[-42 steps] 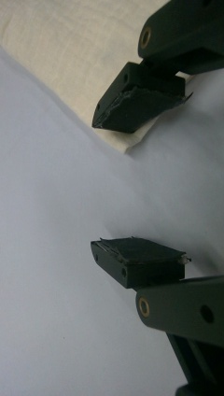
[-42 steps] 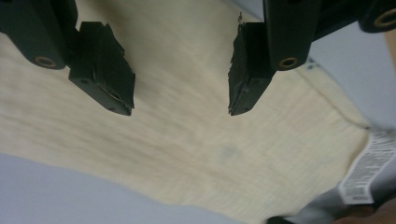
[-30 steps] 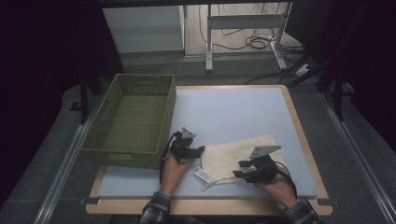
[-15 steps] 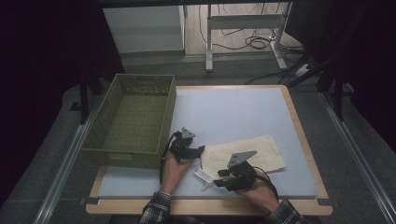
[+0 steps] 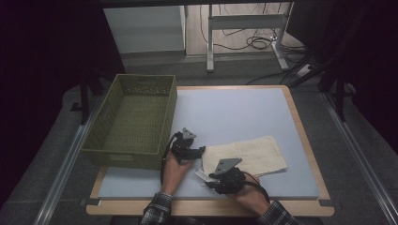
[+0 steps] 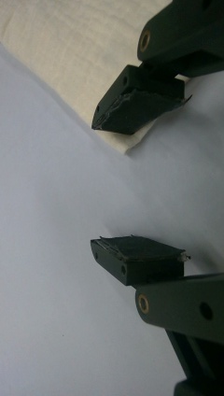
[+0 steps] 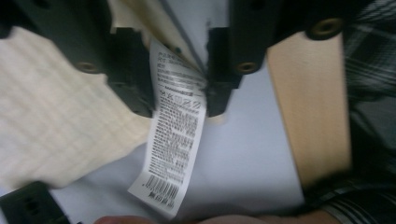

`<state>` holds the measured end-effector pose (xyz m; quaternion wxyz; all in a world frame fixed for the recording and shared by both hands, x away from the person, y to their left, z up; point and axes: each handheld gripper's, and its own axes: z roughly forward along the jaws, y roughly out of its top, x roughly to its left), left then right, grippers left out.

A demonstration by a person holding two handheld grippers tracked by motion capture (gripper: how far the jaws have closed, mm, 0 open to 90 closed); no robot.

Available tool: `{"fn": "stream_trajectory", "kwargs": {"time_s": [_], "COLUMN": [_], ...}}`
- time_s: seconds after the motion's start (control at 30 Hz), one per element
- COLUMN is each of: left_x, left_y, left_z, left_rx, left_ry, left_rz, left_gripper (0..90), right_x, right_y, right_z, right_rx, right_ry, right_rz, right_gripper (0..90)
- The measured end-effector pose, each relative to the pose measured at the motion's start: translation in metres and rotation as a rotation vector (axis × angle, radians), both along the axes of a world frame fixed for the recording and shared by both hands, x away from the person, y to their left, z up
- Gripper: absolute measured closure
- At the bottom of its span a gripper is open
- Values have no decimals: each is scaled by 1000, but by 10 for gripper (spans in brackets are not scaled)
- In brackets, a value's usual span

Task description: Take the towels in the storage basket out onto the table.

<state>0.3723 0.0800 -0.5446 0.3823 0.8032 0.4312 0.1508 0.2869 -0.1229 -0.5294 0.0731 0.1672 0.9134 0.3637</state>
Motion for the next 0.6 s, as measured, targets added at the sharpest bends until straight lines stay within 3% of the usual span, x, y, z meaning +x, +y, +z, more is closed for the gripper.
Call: {"fn": "stream_trajectory", "kwargs": {"time_s": [0.1,0.2,0.37,0.5,0.6], "left_x": [-1,-1,-3,-1,-1], "left_y": [-1,-1,-2,-1,-3], "left_z": [0,1,1,1,1], "left_rx": [9,9,-13,-71,-78], "left_ry": [-7,-8,2,42,42], "left_rz": [3,-5,-46,-94,-93], "left_gripper": [398,432,614,820,876], "right_x": [2,5,9,10,11], "right_y": [0,-2,-5,-7,-9], "right_z": [1,1,0,0,0], "right_rx": [-9,2,29,50,61], "right_ry": [2,22,68,91,107], "right_rz": [-21,-28,-37,-27,-21], "right_gripper": [801,827,837,837,837]}}
